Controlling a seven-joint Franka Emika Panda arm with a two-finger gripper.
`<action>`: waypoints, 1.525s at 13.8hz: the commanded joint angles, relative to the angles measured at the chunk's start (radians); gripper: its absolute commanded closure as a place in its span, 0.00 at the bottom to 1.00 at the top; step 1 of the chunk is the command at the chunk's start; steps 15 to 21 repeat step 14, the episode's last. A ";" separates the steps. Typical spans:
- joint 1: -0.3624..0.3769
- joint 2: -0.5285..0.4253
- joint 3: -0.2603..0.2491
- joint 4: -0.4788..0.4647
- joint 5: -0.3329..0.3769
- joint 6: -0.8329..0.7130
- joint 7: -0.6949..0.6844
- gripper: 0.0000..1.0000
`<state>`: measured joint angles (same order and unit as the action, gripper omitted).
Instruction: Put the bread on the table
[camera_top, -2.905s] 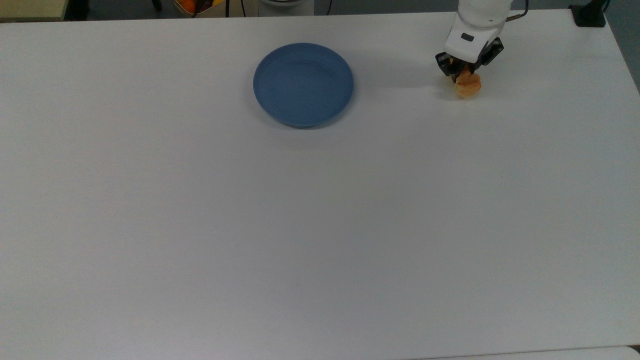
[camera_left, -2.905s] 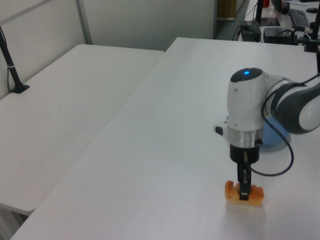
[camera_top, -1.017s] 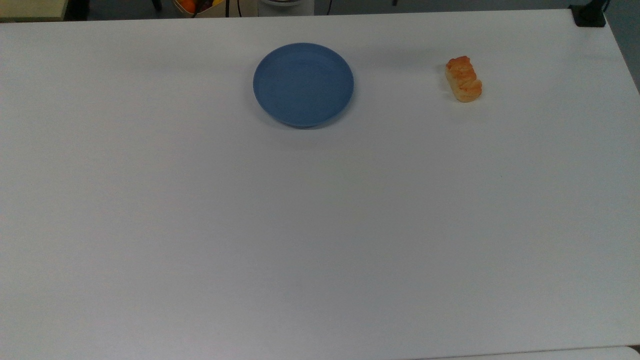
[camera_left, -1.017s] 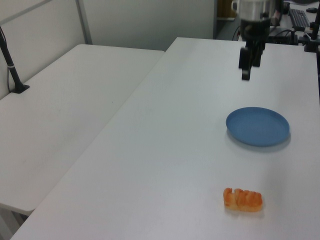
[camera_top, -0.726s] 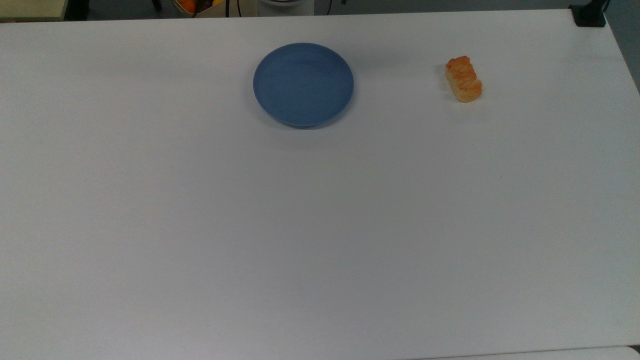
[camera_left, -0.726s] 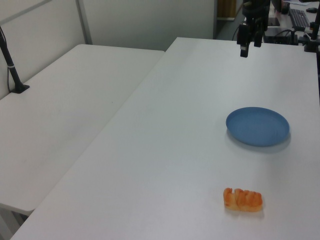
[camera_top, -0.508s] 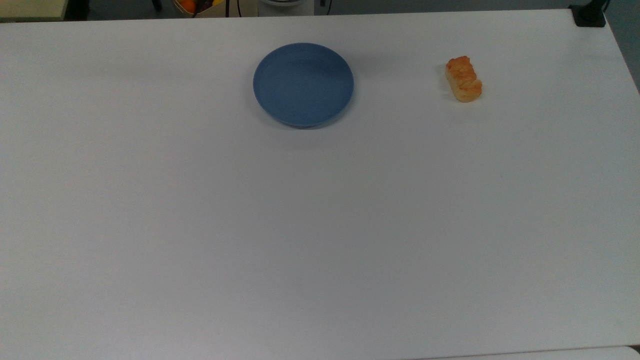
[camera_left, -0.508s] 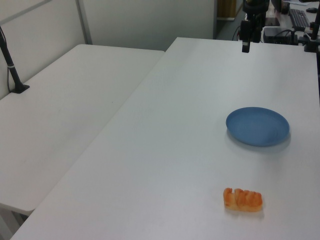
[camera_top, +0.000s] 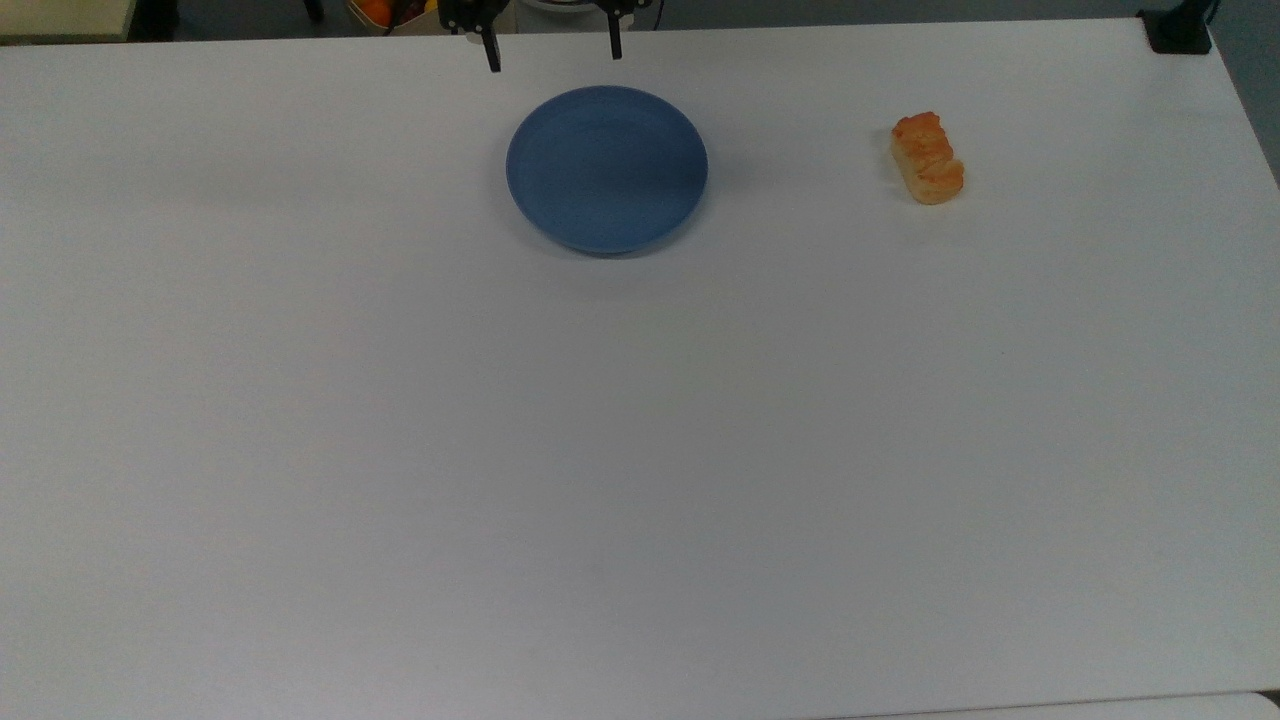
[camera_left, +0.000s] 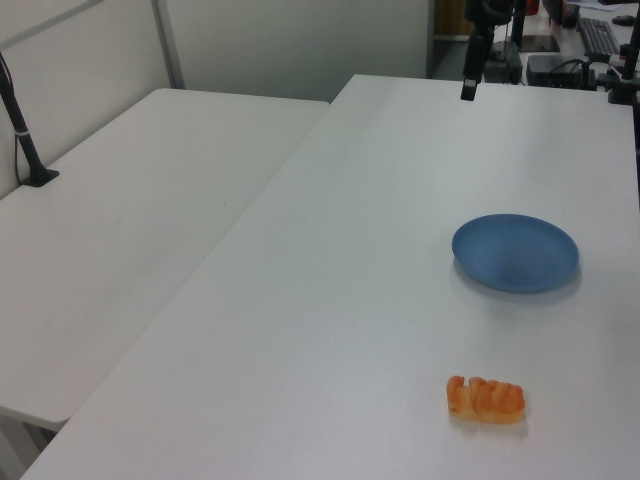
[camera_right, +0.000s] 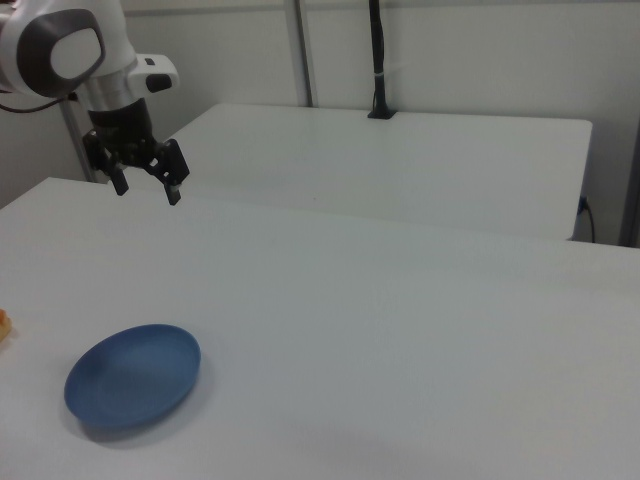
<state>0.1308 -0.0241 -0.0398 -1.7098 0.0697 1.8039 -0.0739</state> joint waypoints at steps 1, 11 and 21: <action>-0.010 0.007 -0.003 0.024 0.018 -0.004 -0.049 0.00; -0.023 0.001 -0.002 0.065 0.018 -0.093 -0.026 0.00; -0.020 0.003 0.005 0.064 0.018 -0.092 -0.021 0.00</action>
